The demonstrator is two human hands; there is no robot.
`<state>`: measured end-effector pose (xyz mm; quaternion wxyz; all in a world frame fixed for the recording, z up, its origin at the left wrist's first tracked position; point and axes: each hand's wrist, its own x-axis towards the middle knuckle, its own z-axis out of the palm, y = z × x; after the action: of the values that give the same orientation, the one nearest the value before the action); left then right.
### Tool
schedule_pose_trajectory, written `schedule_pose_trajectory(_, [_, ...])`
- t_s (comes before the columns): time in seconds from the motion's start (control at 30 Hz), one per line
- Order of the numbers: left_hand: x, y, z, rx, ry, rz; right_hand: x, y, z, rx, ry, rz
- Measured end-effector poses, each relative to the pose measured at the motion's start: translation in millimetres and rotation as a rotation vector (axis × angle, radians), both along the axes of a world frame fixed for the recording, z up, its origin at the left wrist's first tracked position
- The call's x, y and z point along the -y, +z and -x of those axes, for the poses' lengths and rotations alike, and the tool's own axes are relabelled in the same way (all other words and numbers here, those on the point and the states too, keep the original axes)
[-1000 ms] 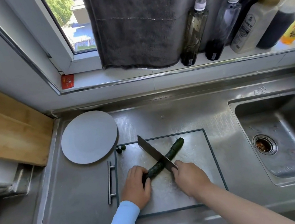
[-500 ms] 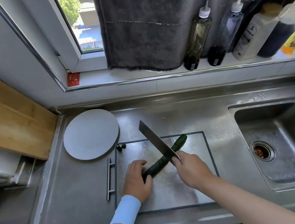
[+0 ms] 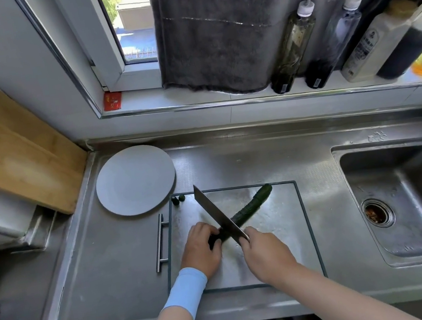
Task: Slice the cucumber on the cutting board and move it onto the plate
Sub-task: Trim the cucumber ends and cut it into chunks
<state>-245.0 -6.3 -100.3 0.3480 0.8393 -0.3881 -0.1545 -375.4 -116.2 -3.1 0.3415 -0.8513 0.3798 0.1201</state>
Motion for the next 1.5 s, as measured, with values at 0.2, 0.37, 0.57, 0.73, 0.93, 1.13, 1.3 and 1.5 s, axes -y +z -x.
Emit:
schedule_pose_trajectory(0.2, [-1.3,-3.0,-3.8,-0.008,-0.018,0.01,-5.1,0.2,1.0,-0.029,0.0,0.033])
schedule_pose_trajectory(0.37, [-1.6,-3.8,-6.3,-0.016,-0.026,0.014,-6.1,-0.3,-1.0,-0.049,0.011,0.047])
schedule_pose_trajectory(0.57, [-0.5,-6.2,-9.0,-0.046,-0.024,0.019,-3.4,-7.3,-10.9,-0.101,0.011,0.021])
schedule_pose_trajectory(0.73, [-2.3,-10.8,-5.8,-0.05,-0.012,0.054,-5.1,-22.8,-9.1,-0.124,-0.011,-0.021])
schedule_pose_trajectory(0.93, [-2.9,-16.4,-7.3,-0.054,0.0,0.058,-1.7,-31.2,-8.6,-0.108,-0.025,-0.034])
schedule_pose_trajectory(1.13, [-1.8,-12.9,-10.6,-0.079,-0.015,0.016,-0.8,-28.8,-18.9,-0.102,-0.021,-0.028])
schedule_pose_trajectory(1.3, [0.2,-2.6,-21.2,-0.093,-0.062,-0.097,5.3,-18.6,-20.1,-0.051,-0.068,-0.105])
schedule_pose_trajectory(1.5, [12.7,15.7,-51.6,-0.008,0.009,-0.126,25.3,12.2,-25.4,0.097,-0.123,-0.098])
